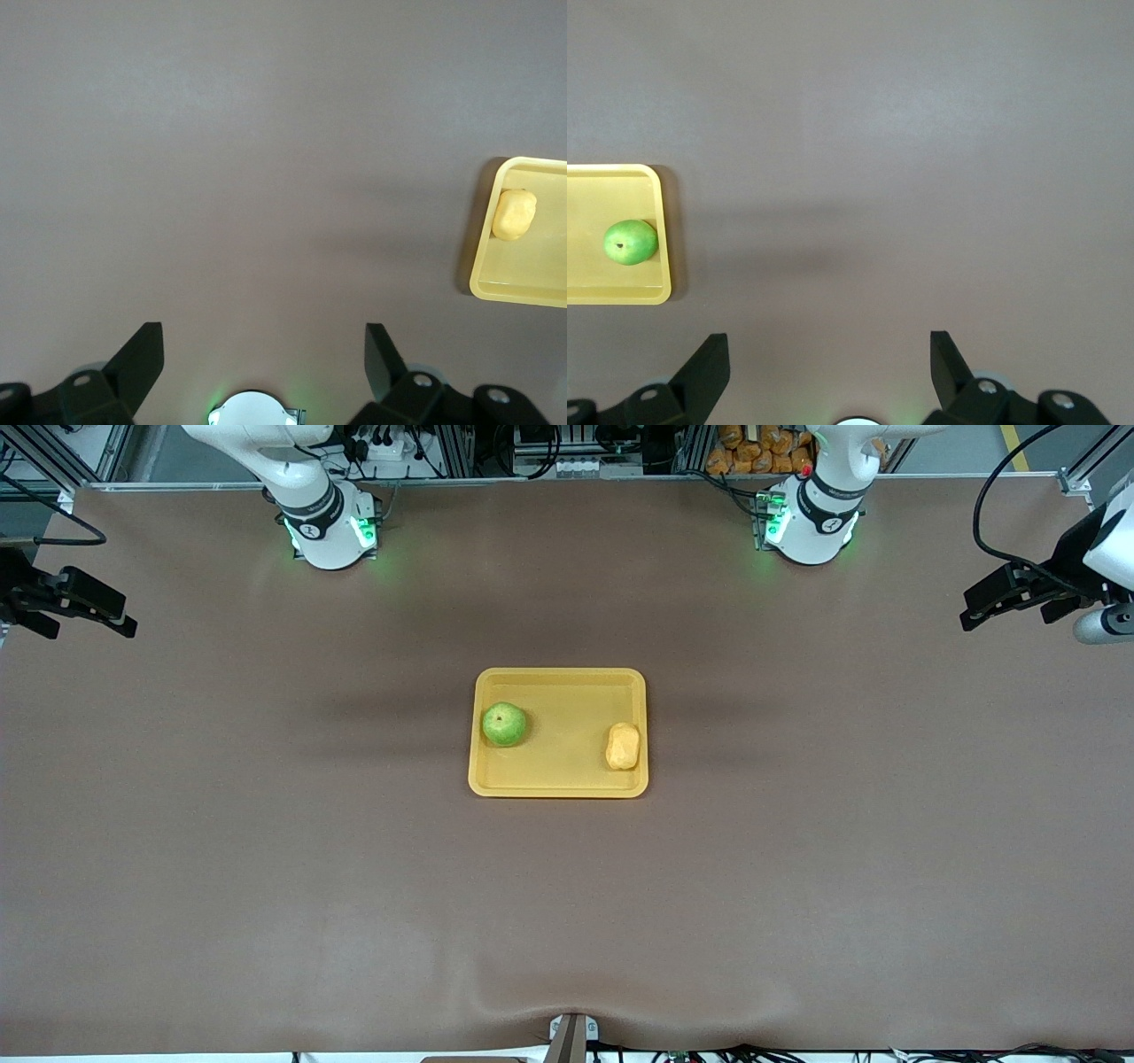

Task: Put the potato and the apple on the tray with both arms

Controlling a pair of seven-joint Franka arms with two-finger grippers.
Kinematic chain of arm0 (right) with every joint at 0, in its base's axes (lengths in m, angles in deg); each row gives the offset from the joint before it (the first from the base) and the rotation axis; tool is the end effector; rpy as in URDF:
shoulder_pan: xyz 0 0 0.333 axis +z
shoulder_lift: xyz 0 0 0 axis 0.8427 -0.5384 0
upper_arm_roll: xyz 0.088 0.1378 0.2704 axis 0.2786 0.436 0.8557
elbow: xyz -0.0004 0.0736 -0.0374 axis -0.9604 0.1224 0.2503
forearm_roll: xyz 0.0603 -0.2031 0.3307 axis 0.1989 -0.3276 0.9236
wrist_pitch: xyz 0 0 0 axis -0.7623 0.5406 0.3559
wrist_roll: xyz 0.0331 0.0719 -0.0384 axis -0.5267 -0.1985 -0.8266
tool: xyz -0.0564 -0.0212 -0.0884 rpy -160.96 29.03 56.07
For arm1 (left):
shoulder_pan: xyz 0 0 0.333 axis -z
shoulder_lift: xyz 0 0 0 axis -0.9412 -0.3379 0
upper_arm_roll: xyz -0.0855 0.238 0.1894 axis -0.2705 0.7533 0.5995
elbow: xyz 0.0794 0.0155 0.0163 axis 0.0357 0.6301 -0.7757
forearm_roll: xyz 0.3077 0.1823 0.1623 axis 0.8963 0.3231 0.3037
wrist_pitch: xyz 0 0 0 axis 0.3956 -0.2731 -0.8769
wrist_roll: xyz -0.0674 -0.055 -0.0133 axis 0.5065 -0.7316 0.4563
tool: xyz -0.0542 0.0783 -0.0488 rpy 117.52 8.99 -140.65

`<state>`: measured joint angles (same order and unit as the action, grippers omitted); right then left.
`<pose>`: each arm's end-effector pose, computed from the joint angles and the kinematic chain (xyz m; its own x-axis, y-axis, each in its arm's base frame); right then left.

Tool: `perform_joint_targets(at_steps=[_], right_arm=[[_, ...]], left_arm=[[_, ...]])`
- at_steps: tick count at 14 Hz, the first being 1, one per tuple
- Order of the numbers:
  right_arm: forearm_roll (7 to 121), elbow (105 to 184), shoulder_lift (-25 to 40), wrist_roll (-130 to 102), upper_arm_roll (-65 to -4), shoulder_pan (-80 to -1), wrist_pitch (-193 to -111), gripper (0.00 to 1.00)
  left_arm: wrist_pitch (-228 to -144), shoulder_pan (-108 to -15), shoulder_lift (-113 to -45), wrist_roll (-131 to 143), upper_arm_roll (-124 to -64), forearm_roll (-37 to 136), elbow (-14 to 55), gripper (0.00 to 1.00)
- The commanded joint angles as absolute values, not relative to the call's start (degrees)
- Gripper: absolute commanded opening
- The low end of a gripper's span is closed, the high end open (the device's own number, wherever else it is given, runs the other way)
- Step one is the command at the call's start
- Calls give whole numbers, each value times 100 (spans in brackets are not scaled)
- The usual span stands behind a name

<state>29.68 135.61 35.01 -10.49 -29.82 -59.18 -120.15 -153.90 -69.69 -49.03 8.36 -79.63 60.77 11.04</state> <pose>0.5214 -0.0198 0.6489 0.9988 -0.0117 -0.0483 -0.0137 -0.9991 -0.0413 0.5212 -0.0378 0.6514 0.9968 0.0776 -0.0209 0.0765 -0.9959 -0.0479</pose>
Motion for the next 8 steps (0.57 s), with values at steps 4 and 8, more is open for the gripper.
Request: perform_joint_targets(at_steps=[4, 8], right_arm=[[2869, 13551, 3555, -1106, -2989, -5945, -11760, 100], [2868, 13472, 3512, -1080, -2989, -5945, -11760, 100]], left_arm=[[-14973, -6946, -4886, 740, -7933, 6001, 852, 100], [-14973, -6937, -4904, 757, -7951, 6010, 844, 100]])
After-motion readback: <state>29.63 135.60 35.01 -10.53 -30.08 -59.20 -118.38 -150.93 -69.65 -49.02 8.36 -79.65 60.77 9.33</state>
